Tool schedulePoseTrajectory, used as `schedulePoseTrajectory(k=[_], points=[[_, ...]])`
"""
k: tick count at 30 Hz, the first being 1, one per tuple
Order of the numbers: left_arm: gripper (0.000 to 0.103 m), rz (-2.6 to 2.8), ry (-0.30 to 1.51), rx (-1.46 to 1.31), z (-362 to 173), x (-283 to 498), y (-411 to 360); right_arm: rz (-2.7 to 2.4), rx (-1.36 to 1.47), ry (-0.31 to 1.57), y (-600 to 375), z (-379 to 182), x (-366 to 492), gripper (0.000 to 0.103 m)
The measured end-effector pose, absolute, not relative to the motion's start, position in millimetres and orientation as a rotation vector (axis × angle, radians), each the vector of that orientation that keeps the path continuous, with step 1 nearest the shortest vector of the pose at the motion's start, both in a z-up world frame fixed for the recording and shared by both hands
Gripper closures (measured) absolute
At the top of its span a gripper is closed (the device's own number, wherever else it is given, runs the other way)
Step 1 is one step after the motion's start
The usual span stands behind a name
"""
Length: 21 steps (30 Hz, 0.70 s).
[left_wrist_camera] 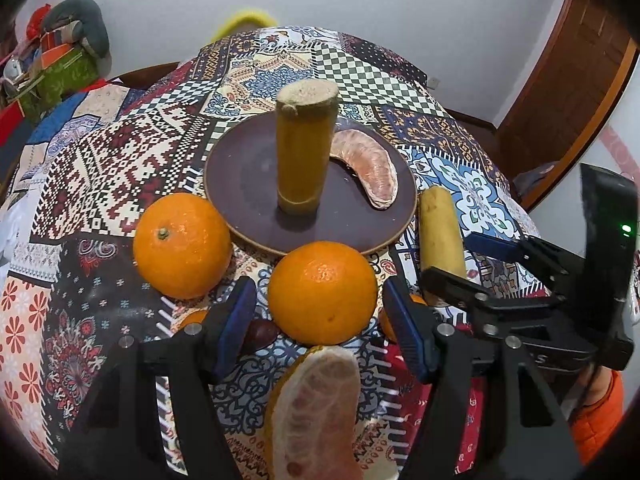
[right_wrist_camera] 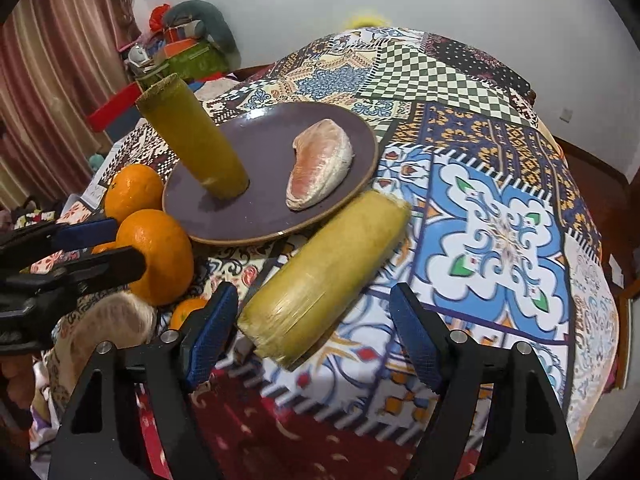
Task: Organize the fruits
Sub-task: 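Grasp the yellow corn cob with the right tool while the left tool approaches a large orange, then place the corn cob on the plate with the right tool while the left tool lifts the orange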
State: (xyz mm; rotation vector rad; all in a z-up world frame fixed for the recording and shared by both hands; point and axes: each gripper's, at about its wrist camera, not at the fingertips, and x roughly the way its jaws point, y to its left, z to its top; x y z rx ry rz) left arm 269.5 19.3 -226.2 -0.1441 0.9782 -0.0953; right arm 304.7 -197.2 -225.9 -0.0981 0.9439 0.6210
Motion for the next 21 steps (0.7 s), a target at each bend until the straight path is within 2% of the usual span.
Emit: schedulePoseTrajectory(k=[8, 15, 21], points=[[0.038, -0.082, 1.022, -0.167, -244.9, 281.9, 16.8, 0.579, -0.018, 0.932, -231.1, -223.3, 298.7, 0.030], [0.038, -0.070, 1.004, -0.160, -250.6, 284.2, 13.6, 0.593, -0.055, 0.934, -217.9, -224.2, 304.9, 0.030], [0.039, -0.079, 0.992, -0.181, -247.4, 282.7, 18.1, 0.599, -0.048, 0.953, -205.1, -230.8, 320.3, 0.041]])
